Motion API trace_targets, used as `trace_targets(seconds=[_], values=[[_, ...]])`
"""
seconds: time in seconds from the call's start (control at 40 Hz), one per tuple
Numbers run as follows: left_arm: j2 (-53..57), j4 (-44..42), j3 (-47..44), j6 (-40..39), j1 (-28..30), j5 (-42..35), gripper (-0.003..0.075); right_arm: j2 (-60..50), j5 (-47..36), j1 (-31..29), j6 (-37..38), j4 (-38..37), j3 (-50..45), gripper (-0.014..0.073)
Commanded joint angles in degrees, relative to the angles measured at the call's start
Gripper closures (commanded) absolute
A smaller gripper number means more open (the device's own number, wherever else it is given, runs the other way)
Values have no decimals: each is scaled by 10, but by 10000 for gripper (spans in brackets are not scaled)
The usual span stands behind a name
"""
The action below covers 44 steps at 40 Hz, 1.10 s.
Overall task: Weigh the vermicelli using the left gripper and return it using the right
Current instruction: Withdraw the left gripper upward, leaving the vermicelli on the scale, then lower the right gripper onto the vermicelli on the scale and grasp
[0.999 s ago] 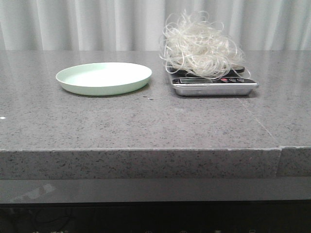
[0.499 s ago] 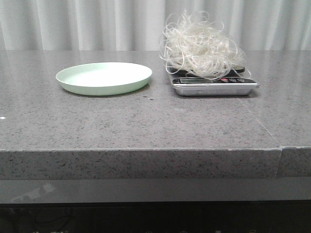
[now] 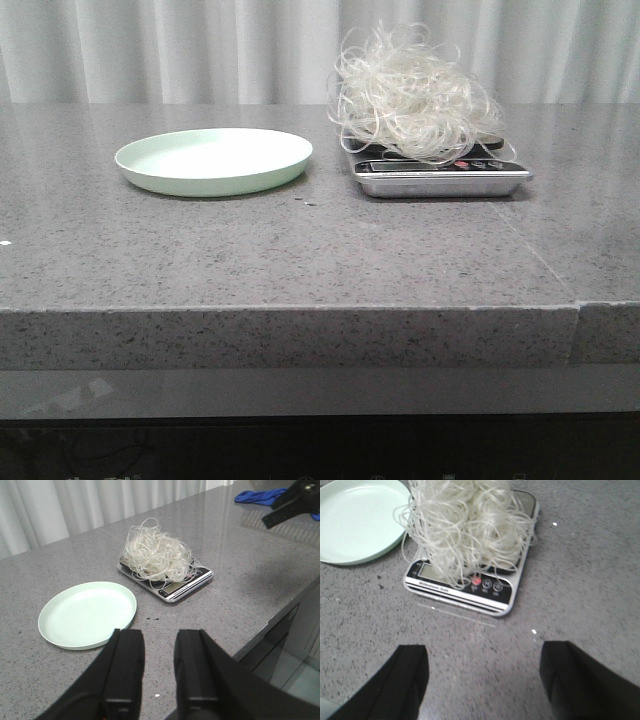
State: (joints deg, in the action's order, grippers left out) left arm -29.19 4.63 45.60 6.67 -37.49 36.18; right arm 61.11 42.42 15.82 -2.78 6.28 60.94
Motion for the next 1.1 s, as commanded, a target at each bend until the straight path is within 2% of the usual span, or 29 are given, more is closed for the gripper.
trace_targets(seconds=[0.0,0.35,0.674,0.899,0.974,1.074], values=[[-3,8,12,-4,-2,-38,449,42,-31,18,-13,8,59,11],[-3,8,8,-4,-2,-36,449,226,-32,67,-18,12,220,11],[-3,8,8,-4,-2,-36,449,380,-14,69,-18,11,370,11],[-3,8,8,-4,-2,-36,449,446,8,68,-18,-20,418,15],[-3,8,8,-4,-2,-36,454,453,12,68,-18,-22,418,50],[-3,8,8,-4,-2,-37,470,457,15,68,-18,-22,418,181]])
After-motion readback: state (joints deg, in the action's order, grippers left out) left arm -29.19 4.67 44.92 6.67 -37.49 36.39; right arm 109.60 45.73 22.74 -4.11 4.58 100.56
